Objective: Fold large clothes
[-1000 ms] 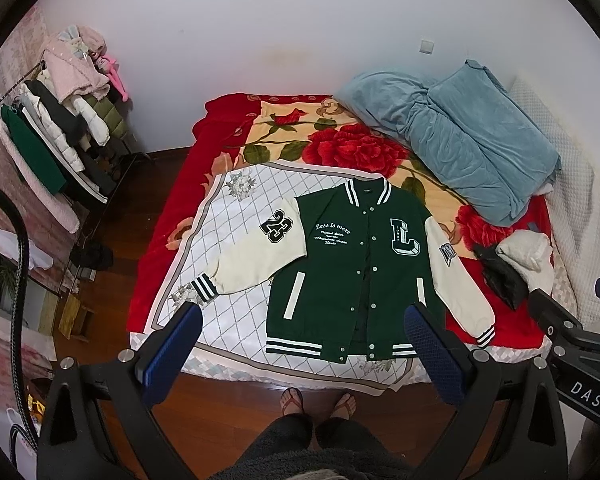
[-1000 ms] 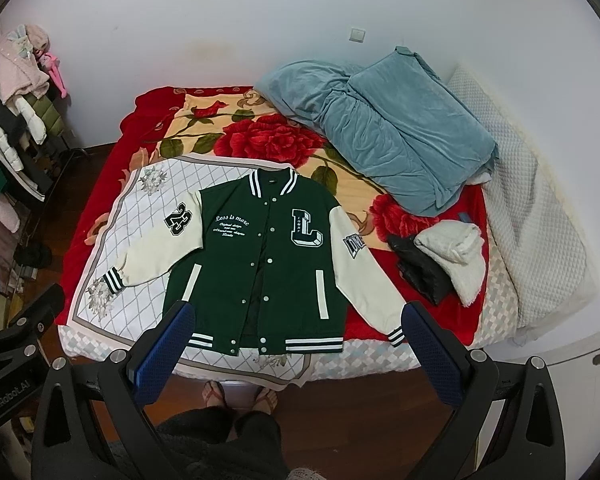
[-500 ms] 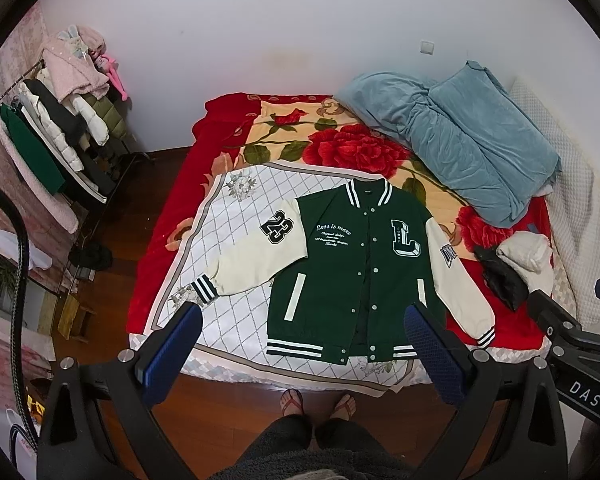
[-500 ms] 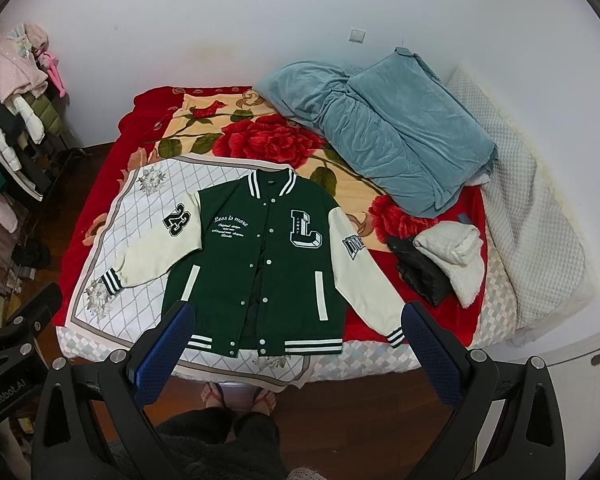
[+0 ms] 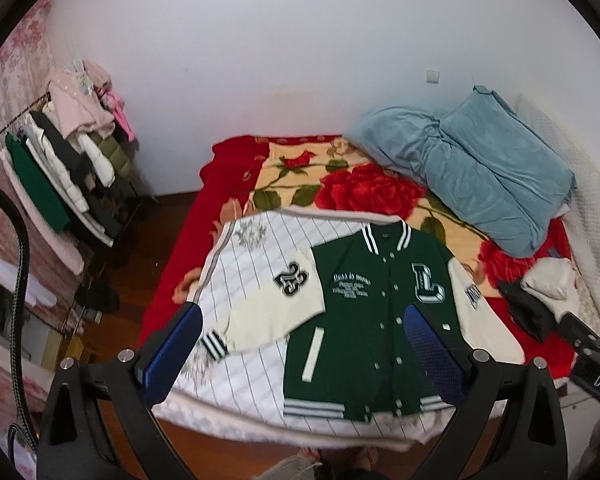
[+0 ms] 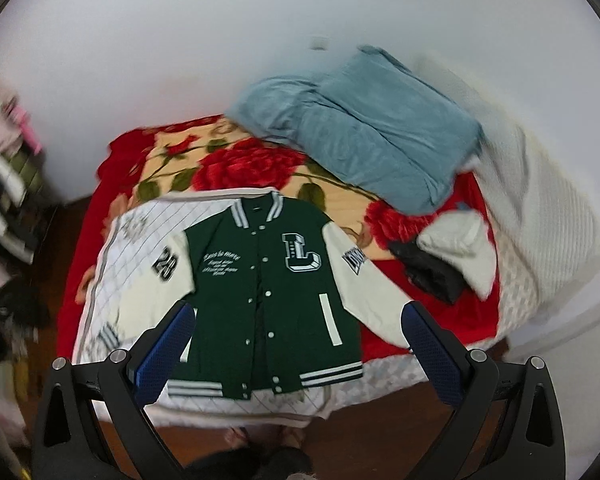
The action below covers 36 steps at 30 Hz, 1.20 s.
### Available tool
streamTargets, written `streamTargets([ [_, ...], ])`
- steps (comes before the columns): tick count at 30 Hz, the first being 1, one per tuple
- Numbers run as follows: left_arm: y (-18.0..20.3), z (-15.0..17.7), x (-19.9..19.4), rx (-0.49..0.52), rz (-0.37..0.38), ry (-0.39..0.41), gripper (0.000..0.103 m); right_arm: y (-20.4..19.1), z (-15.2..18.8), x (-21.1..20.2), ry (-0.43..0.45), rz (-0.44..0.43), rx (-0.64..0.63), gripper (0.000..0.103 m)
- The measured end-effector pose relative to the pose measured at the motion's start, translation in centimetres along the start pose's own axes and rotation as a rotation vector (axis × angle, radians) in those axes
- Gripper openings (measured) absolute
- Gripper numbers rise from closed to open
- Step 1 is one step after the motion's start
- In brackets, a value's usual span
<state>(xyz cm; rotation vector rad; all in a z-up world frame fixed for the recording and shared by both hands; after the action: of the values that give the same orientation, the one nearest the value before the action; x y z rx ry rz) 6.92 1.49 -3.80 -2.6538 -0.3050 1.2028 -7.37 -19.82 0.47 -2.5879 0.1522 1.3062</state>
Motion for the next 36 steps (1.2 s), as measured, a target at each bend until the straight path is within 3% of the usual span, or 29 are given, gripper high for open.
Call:
streamTargets([
  [3,1.4,0.5,3.4,0.027,-0.006,0.001,0.103,4.1,1.0,4.5,-0.007,0.045,0.148,0.102],
  [8,6.2,1.5,9.8,0.097,-0.021,-0.068,0.103,12.2,4.1,12.4,-0.063,0.089,0.344,0.068],
  [10,8.7,2.3,12.8,0.12,-0.035,-0.113,0.103,16.3,6.0,15.1,-0.072,0.081,0.443,0.061],
  [13,12.0,3.3,16.3,0.142,-0.075,-0.152,0.103,23.0,9.2,19.4,-0.091,0.101,0.603,0.06],
  [16,15.3,4.5,19.6,0.161,-0.128,-0.2,0.103,29.9,12.9,24.3,-0.098,0.058,0.79,0.06],
  [22,23.1,7.8,27.6,0.239,-0.13,-0.368,0.103,40.7,22.1,34.9,-0.125,-0.078,1.191,0.064],
  [26,27.6,9.7,32.0,0.313,-0.156,-0.404,0.103,44.5,26.8,40.5,-0.083,-0.118,1.36,0.066],
  [30,30.4,10.9,36.1,0.319,-0.157,-0.443,0.103,47.8,29.5,45.3,0.064,-0.158,1.495,0.064],
  [32,31.6,11.3,37.7,0.323,-0.153,-0.46,0.103,48.7,29.0,46.0,0.137,-0.104,1.471,0.036],
  [34,32.5,11.9,39.1,0.321,-0.129,-0.467,0.103,49.1,28.0,45.6,0.213,-0.049,1.444,0.028],
  [36,33.3,12.4,40.0,0.333,-0.108,-0.46,0.103,49.3,27.1,44.9,0.286,-0.031,1.419,0.027],
])
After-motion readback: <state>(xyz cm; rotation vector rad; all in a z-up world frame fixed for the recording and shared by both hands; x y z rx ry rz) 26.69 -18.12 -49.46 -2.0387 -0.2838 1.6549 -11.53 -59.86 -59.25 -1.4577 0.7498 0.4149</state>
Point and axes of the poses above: each gripper's, at about its wrist camera, not at the fingertips, and x roughly the way its jaws point, y to its right, z to its underside, the point moved 2 cm from there along x, roughly the way its jaws point, and after that the axes turned 14 degrees about -z, right-handed, at the moved point
